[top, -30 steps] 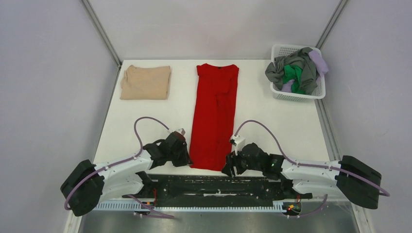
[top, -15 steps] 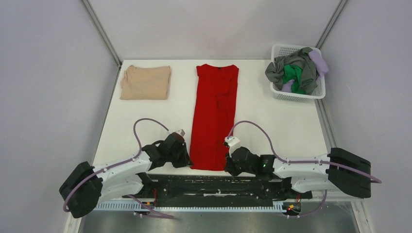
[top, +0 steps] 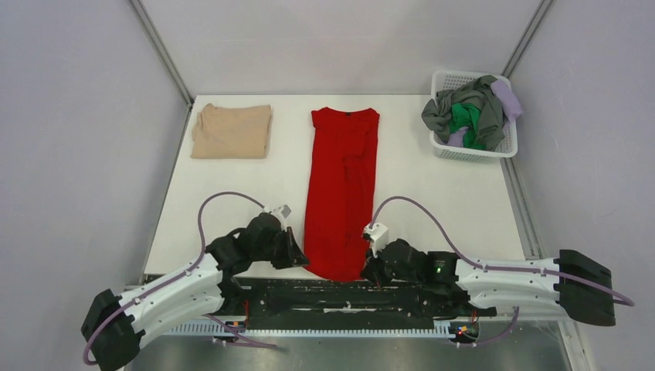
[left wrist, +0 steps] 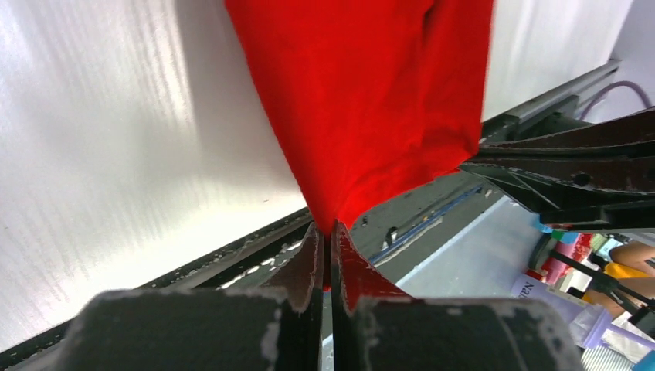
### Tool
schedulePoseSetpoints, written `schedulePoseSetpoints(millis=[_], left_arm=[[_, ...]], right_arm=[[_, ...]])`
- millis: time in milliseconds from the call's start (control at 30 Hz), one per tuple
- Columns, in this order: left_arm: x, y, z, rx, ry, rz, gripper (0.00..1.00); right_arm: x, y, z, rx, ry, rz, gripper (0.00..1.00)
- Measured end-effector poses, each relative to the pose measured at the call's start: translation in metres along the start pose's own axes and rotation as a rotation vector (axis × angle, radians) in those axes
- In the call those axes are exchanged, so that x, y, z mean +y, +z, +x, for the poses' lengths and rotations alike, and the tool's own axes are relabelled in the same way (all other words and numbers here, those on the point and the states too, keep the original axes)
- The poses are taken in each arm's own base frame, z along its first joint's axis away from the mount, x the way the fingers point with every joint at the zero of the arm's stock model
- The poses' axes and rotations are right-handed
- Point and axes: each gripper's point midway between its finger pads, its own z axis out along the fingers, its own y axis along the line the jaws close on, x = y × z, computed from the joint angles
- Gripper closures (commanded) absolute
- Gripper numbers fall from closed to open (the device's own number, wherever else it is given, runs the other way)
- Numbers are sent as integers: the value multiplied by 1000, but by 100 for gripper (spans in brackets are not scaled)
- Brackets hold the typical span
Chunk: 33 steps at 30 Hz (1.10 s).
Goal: Fold and stack the t-shirts
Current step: Fold the folded rectangular tshirt in 1/3 of the way
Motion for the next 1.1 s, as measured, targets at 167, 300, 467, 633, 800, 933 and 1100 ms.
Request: schedulePoseSetpoints(millis=[167,300,467,633,800,933,1100], left_arm=[[-25,-6,-22,-46,18,14,98],[-49,-3,-61,-118,67,-15,98],[-72,7,-124,-228,92,-32,98],[-74,22,-178,-290,79,-69,98],[-66,39,-217,-311,70,-113,98],[-63,50,-243,-320,75,-137,95],[-59,65,-269,-325,81,-162,93]], right_arm=[[-13,-4,-24,-74,-43,74,100],[-34,-8,-71,-191,-63,173,100],[-75,-11,-127,-307,-72,322,100],[-107,-7,-163,-337,-101,426,100],[-137,1,-198,-364,-100,472,100],[-164,4,-212,-365,-83,510,100],[-187,9,-223,-363,-71,528,100]])
